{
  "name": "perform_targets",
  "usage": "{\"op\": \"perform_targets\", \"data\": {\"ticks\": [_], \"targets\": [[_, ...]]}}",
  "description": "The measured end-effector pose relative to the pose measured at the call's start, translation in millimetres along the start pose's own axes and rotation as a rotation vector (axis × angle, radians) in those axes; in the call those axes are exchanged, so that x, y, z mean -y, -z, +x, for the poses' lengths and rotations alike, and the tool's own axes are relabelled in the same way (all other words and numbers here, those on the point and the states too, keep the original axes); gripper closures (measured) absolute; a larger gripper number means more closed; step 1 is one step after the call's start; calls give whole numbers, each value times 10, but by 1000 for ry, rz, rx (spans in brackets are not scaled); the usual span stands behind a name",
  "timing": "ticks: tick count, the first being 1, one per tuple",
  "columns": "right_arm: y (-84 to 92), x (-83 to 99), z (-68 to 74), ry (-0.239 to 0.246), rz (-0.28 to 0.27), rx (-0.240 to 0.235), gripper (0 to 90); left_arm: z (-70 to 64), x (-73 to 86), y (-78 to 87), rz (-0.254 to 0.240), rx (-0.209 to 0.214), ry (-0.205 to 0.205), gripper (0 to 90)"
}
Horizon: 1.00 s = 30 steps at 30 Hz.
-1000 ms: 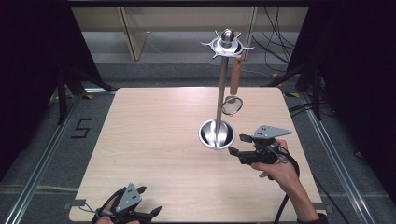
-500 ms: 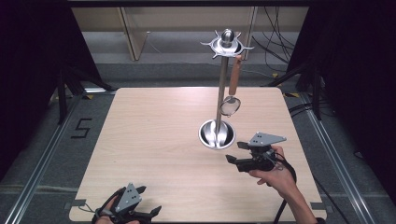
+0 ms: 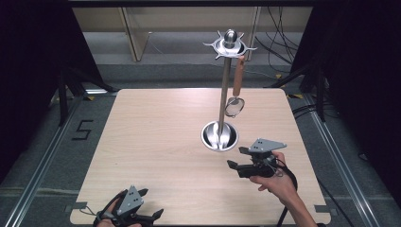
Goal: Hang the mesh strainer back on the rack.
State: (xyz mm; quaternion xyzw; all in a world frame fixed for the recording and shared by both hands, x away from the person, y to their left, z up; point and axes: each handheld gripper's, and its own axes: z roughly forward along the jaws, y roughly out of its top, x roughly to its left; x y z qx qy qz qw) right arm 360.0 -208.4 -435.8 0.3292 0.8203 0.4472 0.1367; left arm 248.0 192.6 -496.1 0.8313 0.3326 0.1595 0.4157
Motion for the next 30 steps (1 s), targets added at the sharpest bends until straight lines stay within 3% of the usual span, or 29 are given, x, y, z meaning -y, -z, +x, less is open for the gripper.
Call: {"op": "perform_targets", "data": {"ticks": [1,3,4,6,7,9,12,13,16,18,19,23,24,25,27,28,29,30], "targets": [[-8,15,22,-19,1,6,312,11,-4,5,9,-2,-17,149],[-19,34,8,-4,1,5,312,16,-6,12,16,-1,-28,149],[-15,43,31,-24,18,-4,312,11,-3,9,16,2,-20,149],[-26,57,18,3,16,-8,310,30,-11,12,14,1,-54,149],[-23,63,23,-5,20,-5,311,10,-3,9,14,2,-18,149],[-26,78,45,-12,17,-5,311,-4,0,-2,-4,2,4,149],[-32,97,42,-1,10,6,311,1,-1,1,3,1,-3,149],[-20,106,66,-30,25,7,311,11,-4,11,16,2,-19,149],[-31,135,50,-7,27,12,311,6,-1,3,5,2,-12,149],[-34,162,72,-24,37,1,310,3,-1,4,5,1,-7,149],[-44,171,53,0,29,0,310,0,-1,1,1,0,-1,149],[-53,222,73,2,42,-2,309,6,-3,9,14,2,-14,149],[-50,234,70,4,49,-1,308,12,-5,10,13,1,-29,149],[-48,249,98,-24,60,-5,308,35,-13,19,22,-10,-65,149],[-48,274,84,0,52,5,308,27,-12,15,13,-2,-57,149],[-45,291,110,-29,62,0,308,27,-12,19,18,0,-55,149],[-51,302,86,3,62,-3,308,29,-12,19,19,0,-59,149],[-52,322,93,6,49,8,307,23,-11,13,13,-8,-50,149]]}}
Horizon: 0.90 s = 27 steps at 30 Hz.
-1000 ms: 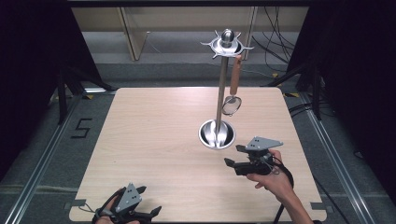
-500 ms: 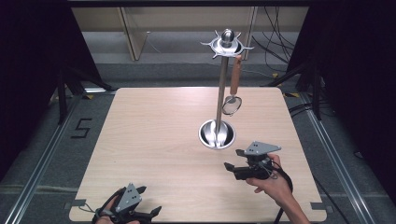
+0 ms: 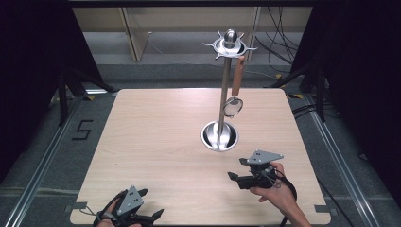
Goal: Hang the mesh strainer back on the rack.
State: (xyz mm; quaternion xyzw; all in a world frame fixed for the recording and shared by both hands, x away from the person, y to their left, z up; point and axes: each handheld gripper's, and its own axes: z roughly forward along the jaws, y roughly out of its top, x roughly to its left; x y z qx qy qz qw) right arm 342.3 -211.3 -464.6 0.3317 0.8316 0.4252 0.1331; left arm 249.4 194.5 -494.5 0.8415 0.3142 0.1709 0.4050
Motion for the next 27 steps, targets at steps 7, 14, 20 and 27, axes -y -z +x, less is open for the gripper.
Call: {"op": "perform_targets", "data": {"ticks": [7,14,20,27], "targets": [[19,78,35,-8,15,-31,300,1,-1,0,-1,-1,-3,149],[35,175,105,-3,12,-32,295,7,2,-5,-6,4,-8,149],[51,252,136,-4,36,-28,280,0,3,-3,-3,5,1,149],[71,314,167,2,37,-24,270,5,0,-3,-3,5,-4,149]]}}
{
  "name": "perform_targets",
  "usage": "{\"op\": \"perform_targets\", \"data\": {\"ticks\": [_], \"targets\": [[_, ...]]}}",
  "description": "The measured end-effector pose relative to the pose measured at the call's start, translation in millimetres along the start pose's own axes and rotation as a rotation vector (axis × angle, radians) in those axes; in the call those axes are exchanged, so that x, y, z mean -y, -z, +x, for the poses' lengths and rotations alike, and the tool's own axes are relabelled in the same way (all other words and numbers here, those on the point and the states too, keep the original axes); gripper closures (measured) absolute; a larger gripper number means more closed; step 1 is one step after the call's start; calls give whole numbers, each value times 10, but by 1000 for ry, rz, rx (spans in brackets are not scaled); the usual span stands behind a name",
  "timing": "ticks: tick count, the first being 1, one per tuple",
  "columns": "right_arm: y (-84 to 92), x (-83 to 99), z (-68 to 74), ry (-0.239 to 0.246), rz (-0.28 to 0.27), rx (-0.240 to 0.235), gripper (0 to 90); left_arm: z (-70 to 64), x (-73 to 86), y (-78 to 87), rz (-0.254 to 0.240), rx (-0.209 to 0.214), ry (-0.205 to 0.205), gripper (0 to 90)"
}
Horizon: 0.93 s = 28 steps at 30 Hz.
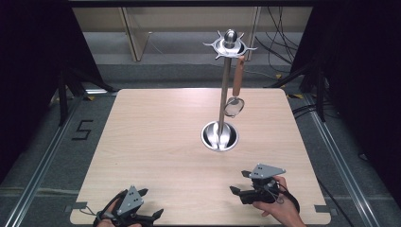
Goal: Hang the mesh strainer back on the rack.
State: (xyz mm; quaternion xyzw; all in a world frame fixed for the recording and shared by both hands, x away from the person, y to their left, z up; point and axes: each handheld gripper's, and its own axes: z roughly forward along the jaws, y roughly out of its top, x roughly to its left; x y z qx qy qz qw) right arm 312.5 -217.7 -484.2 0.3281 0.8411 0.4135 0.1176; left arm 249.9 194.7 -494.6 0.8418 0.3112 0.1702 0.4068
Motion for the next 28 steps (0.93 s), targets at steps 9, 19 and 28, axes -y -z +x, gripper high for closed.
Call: {"op": "perform_targets", "data": {"ticks": [9,19,28], "targets": [[20,53,69,6,5,19,269,2,1,3,8,-3,-5,149],[22,81,79,8,0,27,269,4,1,2,8,-7,-7,149],[9,85,63,6,6,25,270,-24,14,-22,-14,-2,52,149]]}}
